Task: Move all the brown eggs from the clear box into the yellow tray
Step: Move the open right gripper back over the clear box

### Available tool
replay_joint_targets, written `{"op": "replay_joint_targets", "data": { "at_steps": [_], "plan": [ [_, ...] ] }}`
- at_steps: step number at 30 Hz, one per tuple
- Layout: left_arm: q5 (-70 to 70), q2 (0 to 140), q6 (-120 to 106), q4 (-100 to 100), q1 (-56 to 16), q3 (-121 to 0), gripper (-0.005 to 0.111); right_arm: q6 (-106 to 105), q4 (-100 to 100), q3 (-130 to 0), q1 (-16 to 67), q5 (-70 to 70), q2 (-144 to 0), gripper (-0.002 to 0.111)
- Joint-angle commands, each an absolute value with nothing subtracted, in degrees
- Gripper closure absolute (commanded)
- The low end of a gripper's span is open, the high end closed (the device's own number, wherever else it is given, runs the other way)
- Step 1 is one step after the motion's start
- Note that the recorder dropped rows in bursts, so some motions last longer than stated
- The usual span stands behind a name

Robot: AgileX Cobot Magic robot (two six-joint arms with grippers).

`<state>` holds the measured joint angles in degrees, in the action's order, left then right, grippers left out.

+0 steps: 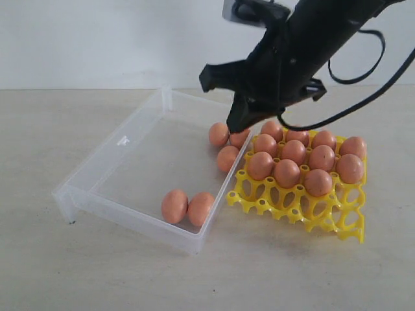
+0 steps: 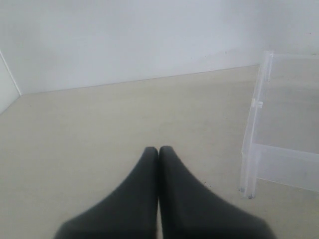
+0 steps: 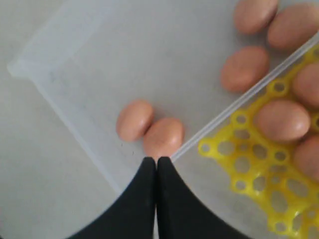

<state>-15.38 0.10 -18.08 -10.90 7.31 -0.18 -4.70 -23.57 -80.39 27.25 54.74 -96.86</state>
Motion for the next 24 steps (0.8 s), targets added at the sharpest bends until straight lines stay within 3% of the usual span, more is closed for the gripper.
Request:
{"op": "replay_joint_targets", "data": {
  "at_steps": [1, 8, 24],
  "plan": [
    [-15.0, 0.0, -17.6, -11.1, 7.3, 0.0, 0.111, -6.0, -28.1, -80.8, 27.6, 58.3, -98.8, 0.108],
    [-15.0, 0.0, -17.6, -11.1, 7.3, 0.0, 0.111, -8.8, -32.8, -83.0, 32.0, 42.3, -99.2, 0.108],
    [-14.8, 0.0, -17.6, -11.1, 7.3, 0.0, 0.111, -8.9, -23.8, -84.1, 32.7, 39.9, -104.4, 0.108]
  ]
}}
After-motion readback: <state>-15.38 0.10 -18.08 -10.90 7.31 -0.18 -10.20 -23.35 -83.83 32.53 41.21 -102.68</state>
